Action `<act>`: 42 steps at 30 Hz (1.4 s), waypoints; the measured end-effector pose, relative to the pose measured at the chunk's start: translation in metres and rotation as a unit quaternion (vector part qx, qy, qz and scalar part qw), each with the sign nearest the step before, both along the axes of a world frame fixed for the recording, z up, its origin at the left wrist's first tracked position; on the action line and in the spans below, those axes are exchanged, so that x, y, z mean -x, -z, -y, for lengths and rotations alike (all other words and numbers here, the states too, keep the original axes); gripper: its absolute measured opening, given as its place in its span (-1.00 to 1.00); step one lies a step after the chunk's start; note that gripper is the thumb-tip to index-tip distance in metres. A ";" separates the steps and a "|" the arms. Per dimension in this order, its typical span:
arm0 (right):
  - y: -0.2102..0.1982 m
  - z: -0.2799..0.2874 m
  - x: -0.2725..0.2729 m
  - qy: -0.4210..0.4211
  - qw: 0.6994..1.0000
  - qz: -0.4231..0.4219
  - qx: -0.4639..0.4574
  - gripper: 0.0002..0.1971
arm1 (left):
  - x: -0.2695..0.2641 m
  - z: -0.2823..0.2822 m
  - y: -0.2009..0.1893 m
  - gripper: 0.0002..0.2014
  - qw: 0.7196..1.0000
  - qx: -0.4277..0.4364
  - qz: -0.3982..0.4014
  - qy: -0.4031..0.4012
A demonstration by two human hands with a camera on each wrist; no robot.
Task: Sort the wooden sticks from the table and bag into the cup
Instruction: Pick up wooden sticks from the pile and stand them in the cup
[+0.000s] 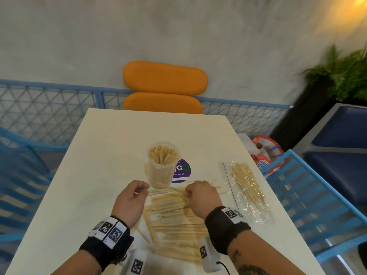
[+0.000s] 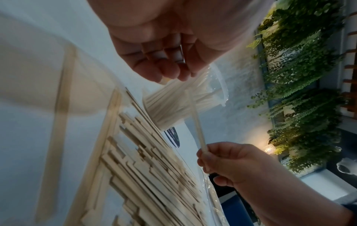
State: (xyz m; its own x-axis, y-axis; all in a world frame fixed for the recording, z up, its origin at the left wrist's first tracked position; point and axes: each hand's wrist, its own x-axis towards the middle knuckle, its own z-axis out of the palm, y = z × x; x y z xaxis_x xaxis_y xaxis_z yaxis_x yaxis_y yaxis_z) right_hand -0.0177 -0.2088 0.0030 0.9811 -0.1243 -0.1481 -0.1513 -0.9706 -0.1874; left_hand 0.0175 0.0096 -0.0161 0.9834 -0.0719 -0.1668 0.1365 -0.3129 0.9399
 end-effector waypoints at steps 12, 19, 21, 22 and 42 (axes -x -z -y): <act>-0.002 -0.043 0.043 0.083 0.934 0.033 -0.347 -0.88 | 0.031 0.041 -0.005 -0.67 0.942 0.283 -0.172 0.054; 0.004 -0.005 0.008 0.020 0.998 -0.003 -0.056 -0.67 | 0.009 0.021 0.011 -0.74 0.916 0.328 -0.206 -0.109; 0.009 -0.005 -0.001 -0.036 0.998 -0.044 0.023 -0.68 | 0.008 0.019 0.015 -0.75 0.923 0.308 -0.199 -0.113; 0.011 -0.006 -0.004 -0.055 0.995 -0.054 0.056 -0.70 | 0.009 0.019 0.017 -0.75 0.926 0.301 -0.200 -0.111; -0.039 -0.001 0.031 0.166 0.923 -0.008 -0.346 -0.82 | 0.033 0.048 -0.012 -0.71 0.924 0.318 -0.214 0.012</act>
